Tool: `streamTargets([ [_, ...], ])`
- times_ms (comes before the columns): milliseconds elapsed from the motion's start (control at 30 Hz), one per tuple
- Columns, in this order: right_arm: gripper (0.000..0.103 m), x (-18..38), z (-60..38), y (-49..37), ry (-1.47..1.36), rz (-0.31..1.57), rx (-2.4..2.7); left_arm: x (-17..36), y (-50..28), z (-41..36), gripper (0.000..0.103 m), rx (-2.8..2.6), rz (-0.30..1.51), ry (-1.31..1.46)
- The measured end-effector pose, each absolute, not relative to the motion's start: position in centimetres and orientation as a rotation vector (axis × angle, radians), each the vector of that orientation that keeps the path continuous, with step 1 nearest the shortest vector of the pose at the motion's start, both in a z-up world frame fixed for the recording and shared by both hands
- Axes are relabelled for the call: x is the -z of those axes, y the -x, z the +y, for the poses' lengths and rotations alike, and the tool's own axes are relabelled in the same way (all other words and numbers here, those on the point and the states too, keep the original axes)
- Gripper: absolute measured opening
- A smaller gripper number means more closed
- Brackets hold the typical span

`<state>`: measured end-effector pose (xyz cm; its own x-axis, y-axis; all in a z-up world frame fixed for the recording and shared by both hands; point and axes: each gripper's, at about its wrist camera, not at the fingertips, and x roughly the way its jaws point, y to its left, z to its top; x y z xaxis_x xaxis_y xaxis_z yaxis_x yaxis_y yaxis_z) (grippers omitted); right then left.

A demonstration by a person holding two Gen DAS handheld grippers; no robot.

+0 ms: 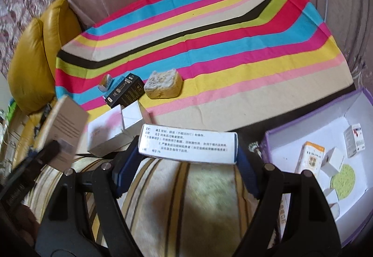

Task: Organize objects
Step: 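Carry both boxes into the purple-rimmed box and open both grippers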

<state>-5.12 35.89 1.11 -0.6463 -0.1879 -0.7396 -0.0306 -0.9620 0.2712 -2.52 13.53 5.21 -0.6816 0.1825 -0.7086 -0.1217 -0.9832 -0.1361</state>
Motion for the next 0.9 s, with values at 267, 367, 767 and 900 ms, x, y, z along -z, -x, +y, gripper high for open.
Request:
streamTargets([
  [267, 0.079, -1.5, 40.0, 2.6, -1.25, -0.551, 2.742, -4.9, 1.3, 19.2, 0.052, -2.609, -0.005, 1.154],
  [367, 0.079, -1.6, 41.5, 1.9, -1.242, -0.593, 2.748, -4.8, 1.0, 21.2, 0.052, -2.55, 0.011, 1.147],
  [767, 0.079, -0.7, 48.4, -1.2, -1.27, -0.724, 2.825, -4.0, 0.3, 27.7, 0.052, -2.323, -0.005, 1.149],
  [900, 0.079, -0.3, 51.3, -2.1, -1.298, -0.774, 2.877, -3.8, 0.2, 29.5, 0.052, -2.257, -0.009, 1.154],
])
